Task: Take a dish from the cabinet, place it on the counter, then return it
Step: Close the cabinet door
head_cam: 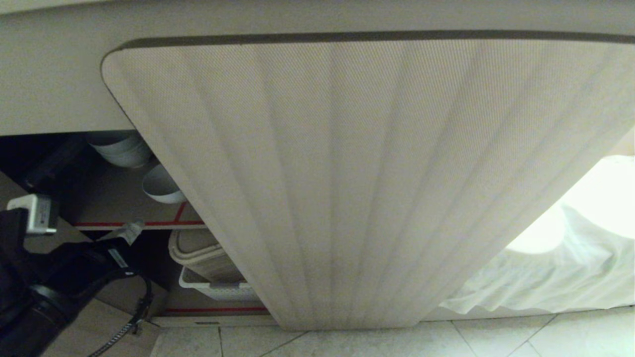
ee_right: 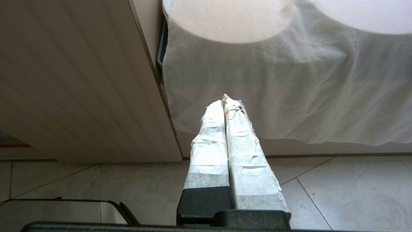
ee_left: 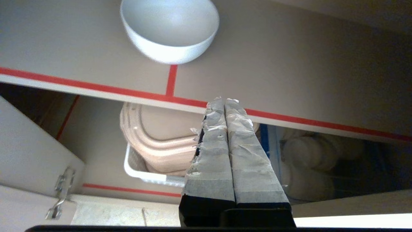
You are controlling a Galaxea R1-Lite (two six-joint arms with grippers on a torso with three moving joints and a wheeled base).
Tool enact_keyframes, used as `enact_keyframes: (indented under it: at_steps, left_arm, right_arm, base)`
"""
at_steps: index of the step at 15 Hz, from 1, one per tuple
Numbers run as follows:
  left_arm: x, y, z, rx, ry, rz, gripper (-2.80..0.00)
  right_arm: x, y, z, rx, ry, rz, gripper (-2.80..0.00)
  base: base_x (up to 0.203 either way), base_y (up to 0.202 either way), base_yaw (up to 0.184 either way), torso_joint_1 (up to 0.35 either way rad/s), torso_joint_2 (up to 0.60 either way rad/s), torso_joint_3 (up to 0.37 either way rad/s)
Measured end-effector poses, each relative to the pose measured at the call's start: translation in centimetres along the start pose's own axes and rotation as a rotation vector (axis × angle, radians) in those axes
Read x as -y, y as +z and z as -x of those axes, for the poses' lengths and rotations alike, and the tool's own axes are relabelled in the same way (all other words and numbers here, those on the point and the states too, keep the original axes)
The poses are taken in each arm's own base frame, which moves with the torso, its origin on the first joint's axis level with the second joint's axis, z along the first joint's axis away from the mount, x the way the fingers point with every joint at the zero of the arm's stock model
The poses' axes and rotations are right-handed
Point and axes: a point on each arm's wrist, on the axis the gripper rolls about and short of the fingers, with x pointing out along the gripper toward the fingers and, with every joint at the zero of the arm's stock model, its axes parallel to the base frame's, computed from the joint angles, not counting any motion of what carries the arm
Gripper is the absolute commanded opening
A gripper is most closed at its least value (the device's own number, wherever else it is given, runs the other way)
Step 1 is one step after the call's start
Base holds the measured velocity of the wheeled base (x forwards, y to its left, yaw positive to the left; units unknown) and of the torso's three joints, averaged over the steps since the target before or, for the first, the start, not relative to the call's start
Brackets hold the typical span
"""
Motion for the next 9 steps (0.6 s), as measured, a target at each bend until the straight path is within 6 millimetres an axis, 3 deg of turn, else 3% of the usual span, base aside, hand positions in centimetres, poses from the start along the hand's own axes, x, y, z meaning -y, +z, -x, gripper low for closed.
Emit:
enact_keyframes:
  at_steps: [9]
  left_arm:
    - [0.29,0.08,0.31,-0.005,-0.067,-0.062,-2.80]
  right_arm:
    - [0.00,0.00,0.00,0.000,0.001,0.000,-2.80]
  base:
    - [0.000,0.000,0.000,0.000,0.00,0.000]
